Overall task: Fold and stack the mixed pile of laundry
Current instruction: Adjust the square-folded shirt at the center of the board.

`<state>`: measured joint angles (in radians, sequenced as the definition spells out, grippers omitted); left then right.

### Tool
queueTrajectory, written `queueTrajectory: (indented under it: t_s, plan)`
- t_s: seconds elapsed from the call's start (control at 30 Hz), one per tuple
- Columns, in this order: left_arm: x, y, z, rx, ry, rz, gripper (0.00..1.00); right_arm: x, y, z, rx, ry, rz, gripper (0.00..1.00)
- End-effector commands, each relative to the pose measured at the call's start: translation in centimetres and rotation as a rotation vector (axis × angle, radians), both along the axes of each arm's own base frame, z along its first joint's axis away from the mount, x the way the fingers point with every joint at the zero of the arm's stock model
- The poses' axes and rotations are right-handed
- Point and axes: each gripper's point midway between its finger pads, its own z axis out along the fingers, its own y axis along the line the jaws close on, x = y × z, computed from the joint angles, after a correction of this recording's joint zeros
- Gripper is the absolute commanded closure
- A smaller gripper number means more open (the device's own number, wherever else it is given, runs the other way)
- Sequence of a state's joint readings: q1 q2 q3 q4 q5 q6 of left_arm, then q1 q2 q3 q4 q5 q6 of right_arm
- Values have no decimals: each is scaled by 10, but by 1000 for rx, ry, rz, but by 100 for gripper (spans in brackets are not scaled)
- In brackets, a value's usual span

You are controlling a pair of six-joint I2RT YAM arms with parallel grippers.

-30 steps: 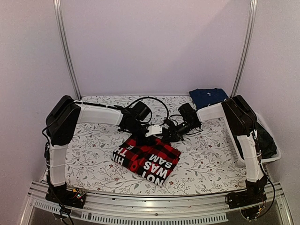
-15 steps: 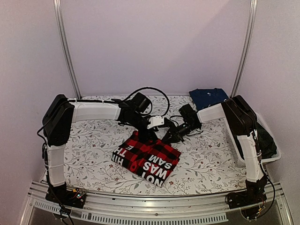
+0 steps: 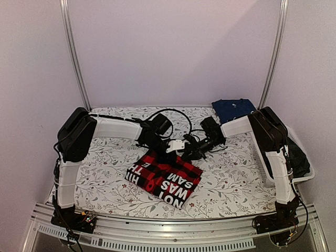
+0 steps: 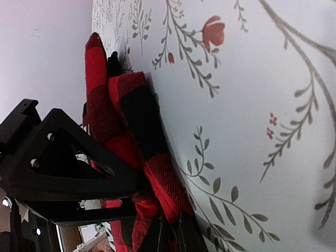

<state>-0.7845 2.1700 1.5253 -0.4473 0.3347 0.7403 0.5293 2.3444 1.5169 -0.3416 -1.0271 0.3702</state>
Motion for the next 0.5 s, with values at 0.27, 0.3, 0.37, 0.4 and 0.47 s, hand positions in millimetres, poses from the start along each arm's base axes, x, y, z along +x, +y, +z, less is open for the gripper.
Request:
queueTrajectory:
  t_s: [0.27,0.3,0.37,0.4,0.47]
  plan:
    - [-4,11,-4,55,-25,-1,100,-12,-11,-37,-111,60,-13,91]
    - [-3,10,0,51,-29,-1,100,-12,-11,-37,-112,61,-13,92]
    - [0,5,14,24,-40,7,100,-12,-11,-37,-112,60,-13,92]
    - [1,3,21,9,-45,9,100,-12,-11,-36,-110,59,-12,92]
    - [6,-2,39,-23,-67,14,100,-13,-11,-37,-111,57,-10,92]
